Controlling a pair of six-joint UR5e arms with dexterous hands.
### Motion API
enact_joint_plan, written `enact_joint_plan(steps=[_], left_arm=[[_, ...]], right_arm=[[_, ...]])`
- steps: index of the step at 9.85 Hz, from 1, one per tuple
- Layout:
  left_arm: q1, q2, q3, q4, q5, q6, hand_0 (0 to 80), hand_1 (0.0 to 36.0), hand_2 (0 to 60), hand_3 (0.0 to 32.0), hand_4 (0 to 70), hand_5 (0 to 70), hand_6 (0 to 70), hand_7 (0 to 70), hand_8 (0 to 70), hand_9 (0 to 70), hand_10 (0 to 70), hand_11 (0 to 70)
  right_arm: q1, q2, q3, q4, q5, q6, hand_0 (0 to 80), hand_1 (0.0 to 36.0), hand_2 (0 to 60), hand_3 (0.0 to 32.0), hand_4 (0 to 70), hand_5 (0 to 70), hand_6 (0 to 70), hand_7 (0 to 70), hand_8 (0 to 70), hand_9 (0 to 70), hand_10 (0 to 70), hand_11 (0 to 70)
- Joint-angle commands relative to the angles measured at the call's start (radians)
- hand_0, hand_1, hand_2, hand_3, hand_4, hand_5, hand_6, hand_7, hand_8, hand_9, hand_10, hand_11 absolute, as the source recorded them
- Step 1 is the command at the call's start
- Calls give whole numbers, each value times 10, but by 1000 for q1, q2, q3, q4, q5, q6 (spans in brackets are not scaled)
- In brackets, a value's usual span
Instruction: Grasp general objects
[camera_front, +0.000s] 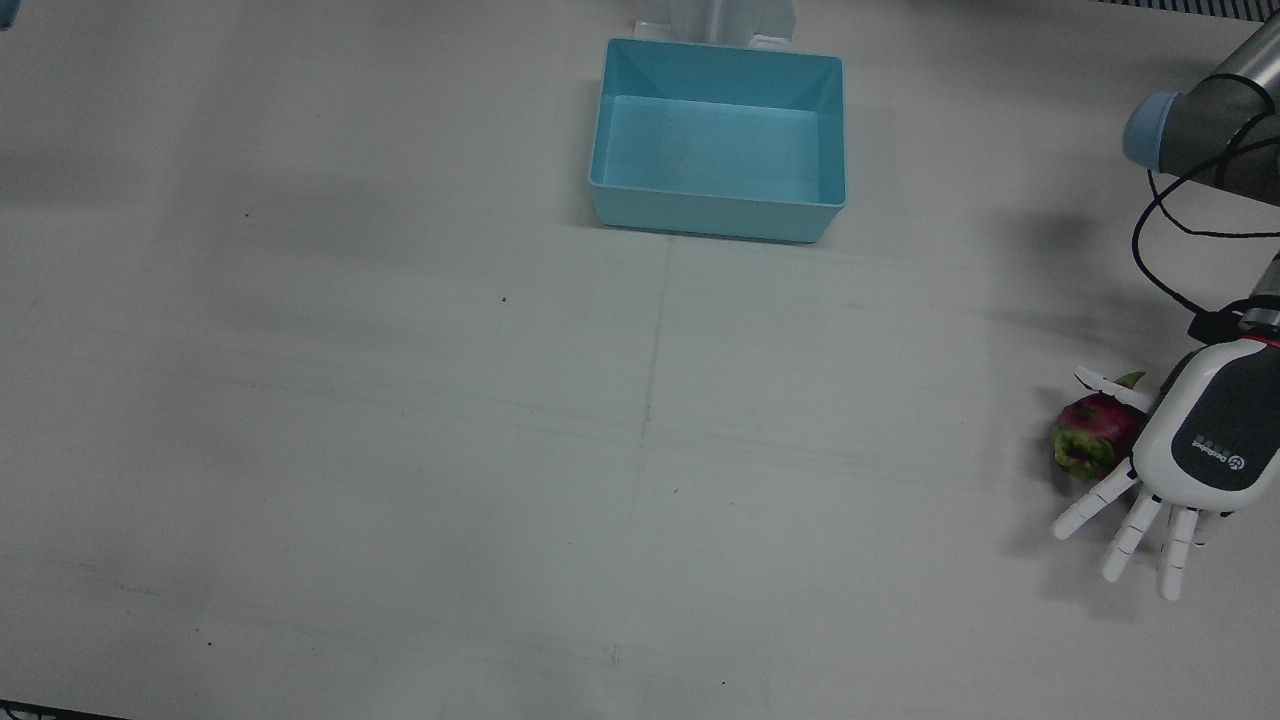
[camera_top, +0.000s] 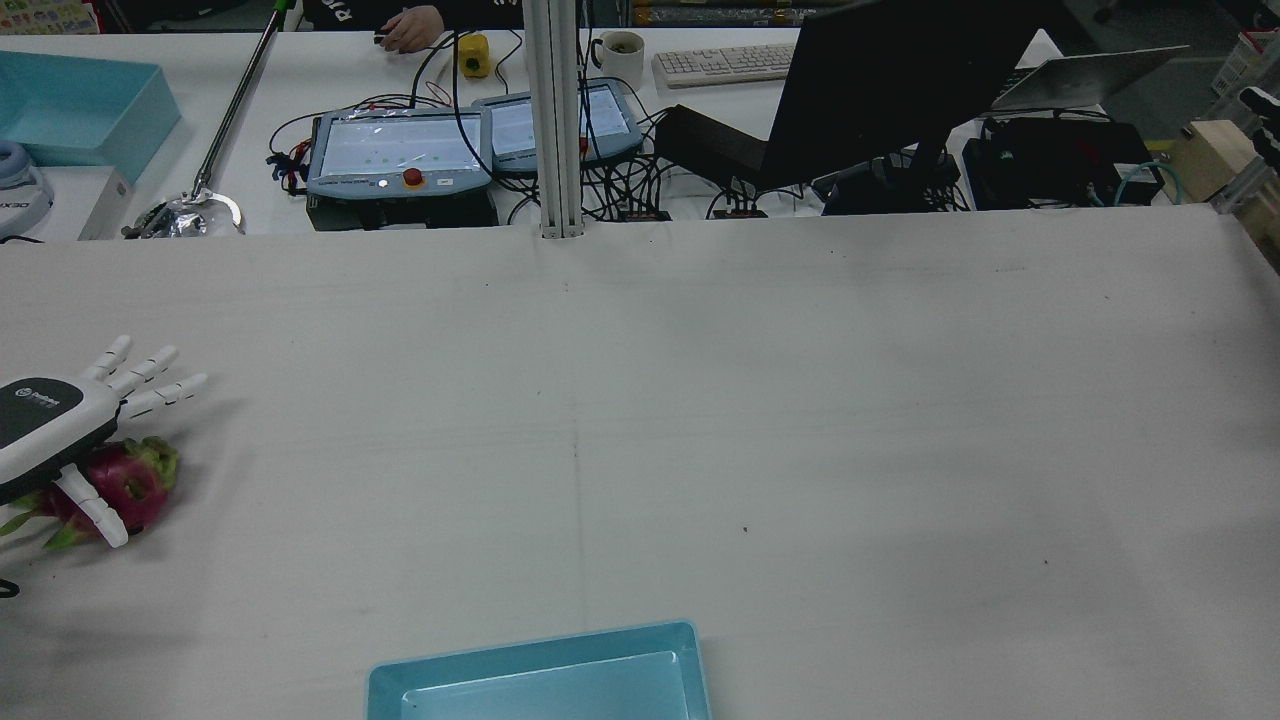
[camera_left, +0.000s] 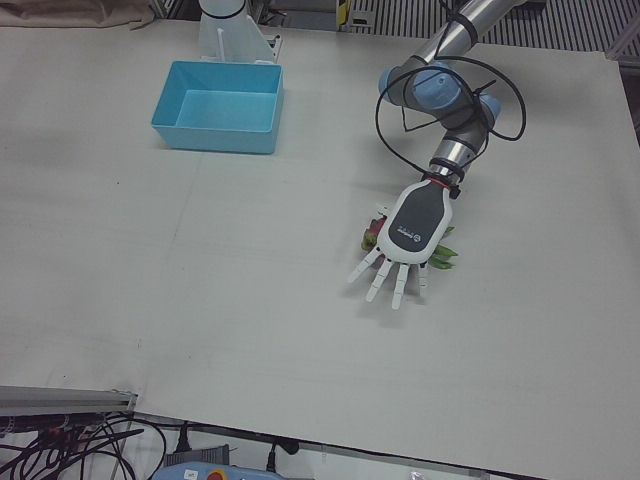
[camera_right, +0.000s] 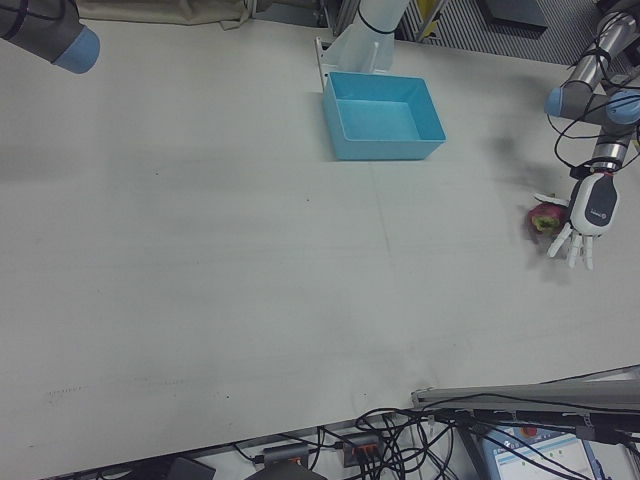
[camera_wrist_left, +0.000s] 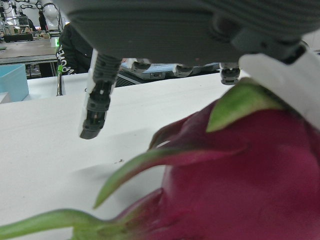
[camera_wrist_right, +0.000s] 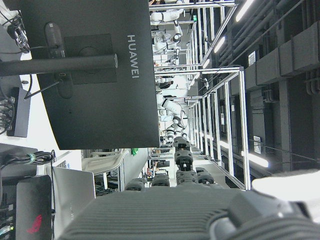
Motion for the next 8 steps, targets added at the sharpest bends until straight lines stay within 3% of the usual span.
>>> enact_joint_plan(steps=[1,3,4,5,6,7,8], left_arm=[[2,13,0,7,0,28,476,143,0,320,0,15,0,0,0,0,0,0],[4,13,0,3,-2,54,469,131,0,320,0,49,0,82,0,3,0,0],[7,13,6,-8,-8,58,461,96,12,218,1,109,0,220,25,30,0,0],[11,13,8,-13,-35,59,453,65,31,0,151,183,83,358,94,57,42,64],[13,13,11,-20,-39,58,438,29,38,0,316,265,220,510,214,165,149,212],[16,13,12,-24,-40,59,428,1,54,0,475,373,399,674,358,349,284,400],[16,11,27,-33,-39,59,423,0,76,0,615,473,563,700,479,503,415,570]], right_arm=[[0,0,0,0,0,0,0,0,0,0,0,0,0,0,0,0,0,0],[0,0,0,0,0,0,0,0,0,0,0,0,0,0,0,0,0,0],[0,0,0,0,0,0,0,0,0,0,0,0,0,0,0,0,0,0],[0,0,-1,0,0,0,0,0,0,0,0,0,0,0,0,0,0,0],[0,0,0,0,0,0,0,0,0,0,0,0,0,0,0,0,0,0],[0,0,-1,0,0,0,0,0,0,0,0,0,0,0,0,0,0,0],[0,0,0,0,0,0,0,0,0,0,0,0,0,0,0,0,0,0]])
